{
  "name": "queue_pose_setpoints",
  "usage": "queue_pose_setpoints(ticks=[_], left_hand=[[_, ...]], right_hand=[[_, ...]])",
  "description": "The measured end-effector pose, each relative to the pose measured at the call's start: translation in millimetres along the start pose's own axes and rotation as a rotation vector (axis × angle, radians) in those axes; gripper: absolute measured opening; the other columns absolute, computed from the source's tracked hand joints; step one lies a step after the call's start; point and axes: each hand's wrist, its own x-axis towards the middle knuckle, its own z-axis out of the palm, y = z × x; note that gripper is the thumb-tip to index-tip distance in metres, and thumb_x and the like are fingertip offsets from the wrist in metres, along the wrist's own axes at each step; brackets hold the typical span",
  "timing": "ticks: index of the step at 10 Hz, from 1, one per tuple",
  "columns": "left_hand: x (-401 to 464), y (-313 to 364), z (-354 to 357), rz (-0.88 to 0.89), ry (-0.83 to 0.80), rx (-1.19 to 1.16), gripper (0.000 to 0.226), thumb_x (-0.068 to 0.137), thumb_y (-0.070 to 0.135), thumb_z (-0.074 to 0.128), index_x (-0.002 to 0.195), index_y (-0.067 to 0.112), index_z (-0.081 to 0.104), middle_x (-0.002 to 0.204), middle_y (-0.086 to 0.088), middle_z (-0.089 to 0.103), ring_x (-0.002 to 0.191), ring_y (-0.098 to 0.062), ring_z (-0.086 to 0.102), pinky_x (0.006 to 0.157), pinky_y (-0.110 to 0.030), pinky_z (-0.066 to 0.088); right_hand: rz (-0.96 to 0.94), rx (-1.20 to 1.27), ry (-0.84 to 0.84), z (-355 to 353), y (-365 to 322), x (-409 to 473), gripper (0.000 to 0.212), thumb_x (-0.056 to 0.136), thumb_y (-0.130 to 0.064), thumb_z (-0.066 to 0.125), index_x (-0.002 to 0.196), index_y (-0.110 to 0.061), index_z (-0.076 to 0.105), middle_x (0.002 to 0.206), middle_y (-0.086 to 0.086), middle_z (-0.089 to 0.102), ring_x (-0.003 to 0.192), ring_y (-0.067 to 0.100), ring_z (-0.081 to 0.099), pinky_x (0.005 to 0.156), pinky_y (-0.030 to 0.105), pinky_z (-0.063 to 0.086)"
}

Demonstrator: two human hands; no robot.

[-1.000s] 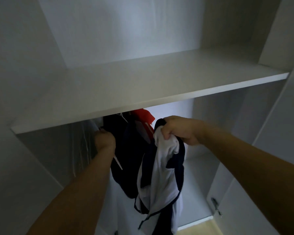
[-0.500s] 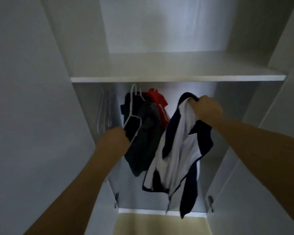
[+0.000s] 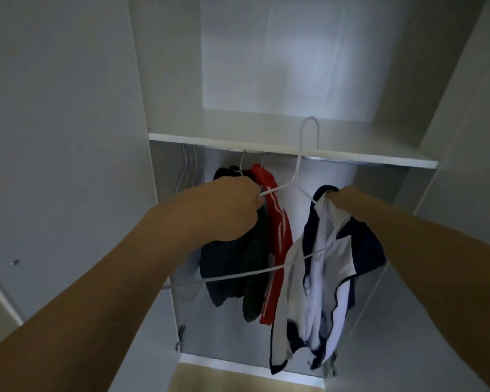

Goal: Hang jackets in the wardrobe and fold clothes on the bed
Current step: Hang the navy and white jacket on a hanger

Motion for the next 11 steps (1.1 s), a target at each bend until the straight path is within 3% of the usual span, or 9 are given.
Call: queue_pose_setpoints(ticks=[2,3,5,6,7,8,9,10,11], left_hand=[[8.9,24.1,22.0,0.076,-0.003,-0.095,0.022,0.103,0.027,0.038,0.092,0.015,0.052,0.084,0.002,0.051,0.086,-0.02,0.053,0.071,-0.028,0.037],[17.1,27.1,42.6,0.066,-0.027,-0.154,0.03,0.105,0.023,0.036,0.106,0.005,0.06,0.099,-0.011,0.062,0.098,-0.03,0.06,0.075,-0.028,0.043],[24.0,23.0,95.9,0.137,0.14,-0.551,0.034,0.105,0.022,0.037,0.089,0.001,0.058,0.066,-0.001,0.052,0.055,-0.01,0.046,0.059,-0.024,0.037],[26.5,12.9,97.3,0.156,0.244,-0.689,0.03,0.104,0.023,0.041,0.087,0.007,0.06,0.063,0.004,0.053,0.05,-0.003,0.047,0.052,-0.013,0.035],[35.1,10.4,83.0,0.215,0.318,-0.454,0.028,0.104,0.03,0.04,0.094,0.013,0.059,0.067,0.003,0.056,0.054,-0.003,0.049,0.055,-0.016,0.037],[41.4,10.8,72.6,0.038,0.625,0.067,0.021,0.097,0.024,0.051,0.116,0.016,0.058,0.101,-0.007,0.062,0.092,-0.025,0.06,0.083,-0.037,0.045],[31.5,22.4,96.5,0.111,1.011,0.065,0.025,0.08,0.013,0.064,0.104,0.009,0.061,0.104,-0.014,0.059,0.093,-0.03,0.055,0.087,-0.041,0.038],[21.4,52.9,139.7,0.145,0.622,-0.295,0.018,0.09,0.04,0.054,0.088,0.022,0.049,0.083,0.005,0.052,0.074,-0.012,0.049,0.069,-0.03,0.045],[38.0,81.4,170.1,-0.077,-0.048,-0.864,0.043,0.085,0.066,0.056,0.089,0.023,0.051,0.084,0.008,0.059,0.076,-0.009,0.058,0.069,-0.026,0.05]], right_hand=[[-0.08,0.109,-0.116,-30.3,-7.0,-29.2,0.044,0.089,-0.026,0.068,0.123,-0.002,0.055,0.113,0.01,0.053,0.097,0.028,0.051,0.081,0.035,0.043],[-0.137,0.1,-0.22,-45.2,-11.9,-45.0,0.043,0.081,-0.03,0.075,0.115,-0.008,0.063,0.114,0.007,0.056,0.104,0.029,0.055,0.091,0.038,0.049],[-0.279,0.407,-0.428,-65.5,3.2,-70.6,0.018,0.087,-0.015,0.066,0.099,-0.003,0.071,0.1,0.018,0.069,0.085,0.029,0.067,0.08,0.038,0.056],[-0.584,0.218,-0.209,-68.6,12.8,-75.4,0.013,0.093,-0.029,0.063,0.102,-0.023,0.071,0.11,0.004,0.068,0.1,0.021,0.064,0.091,0.033,0.051],[-0.754,0.023,-0.031,-67.6,13.9,-77.8,0.013,0.099,-0.036,0.05,0.098,-0.033,0.062,0.106,-0.005,0.063,0.1,0.014,0.058,0.087,0.027,0.043],[-0.707,-0.009,0.031,-76.2,12.8,-77.2,0.034,0.097,-0.044,0.049,0.097,-0.015,0.066,0.098,0.004,0.066,0.093,0.021,0.062,0.084,0.035,0.046],[-0.634,0.024,0.131,-87.6,17.2,-75.0,0.057,0.09,-0.062,0.047,0.075,-0.008,0.058,0.074,0.004,0.059,0.076,0.026,0.059,0.068,0.033,0.04],[-0.54,0.094,0.238,-95.0,17.2,-74.9,0.071,0.075,-0.084,0.044,0.056,-0.016,0.035,0.054,0.004,0.039,0.053,0.023,0.046,0.059,0.033,0.032],[-0.464,0.216,0.236,-99.2,13.5,-75.7,0.066,0.074,-0.079,0.054,0.055,-0.018,0.035,0.05,0.005,0.04,0.05,0.022,0.047,0.059,0.032,0.034]])
